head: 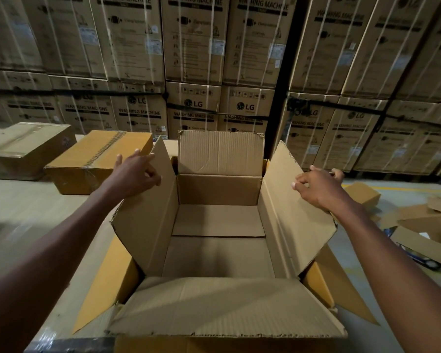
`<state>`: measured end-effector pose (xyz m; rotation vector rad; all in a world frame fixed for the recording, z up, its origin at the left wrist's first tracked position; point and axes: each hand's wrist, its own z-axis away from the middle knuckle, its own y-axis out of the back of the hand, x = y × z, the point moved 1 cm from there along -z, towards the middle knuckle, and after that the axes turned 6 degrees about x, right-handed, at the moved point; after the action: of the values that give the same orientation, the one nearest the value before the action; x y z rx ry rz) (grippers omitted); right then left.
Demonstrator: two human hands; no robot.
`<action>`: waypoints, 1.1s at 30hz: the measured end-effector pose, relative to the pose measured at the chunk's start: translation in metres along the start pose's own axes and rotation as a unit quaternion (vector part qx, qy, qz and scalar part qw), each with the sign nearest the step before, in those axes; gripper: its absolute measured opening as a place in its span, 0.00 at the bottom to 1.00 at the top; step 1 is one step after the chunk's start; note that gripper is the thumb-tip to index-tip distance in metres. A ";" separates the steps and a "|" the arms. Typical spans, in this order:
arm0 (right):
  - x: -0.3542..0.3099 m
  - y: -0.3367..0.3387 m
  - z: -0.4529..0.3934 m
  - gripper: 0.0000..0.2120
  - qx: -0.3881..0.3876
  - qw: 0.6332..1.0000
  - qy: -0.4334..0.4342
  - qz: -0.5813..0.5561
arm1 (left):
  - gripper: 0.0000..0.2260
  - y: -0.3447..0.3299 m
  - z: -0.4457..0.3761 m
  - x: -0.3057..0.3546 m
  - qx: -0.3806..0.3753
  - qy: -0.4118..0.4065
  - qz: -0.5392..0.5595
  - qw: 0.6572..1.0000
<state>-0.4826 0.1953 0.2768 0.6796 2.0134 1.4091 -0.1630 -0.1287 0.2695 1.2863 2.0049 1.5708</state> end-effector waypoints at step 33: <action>-0.129 0.035 0.263 0.12 0.145 0.874 -0.001 -0.464 | 0.12 0.054 0.279 0.051 0.187 0.082 0.244 0.948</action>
<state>-0.2030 0.2873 0.2607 -0.2079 2.1009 0.5338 0.0247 0.0868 0.2296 1.9838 2.2907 1.5806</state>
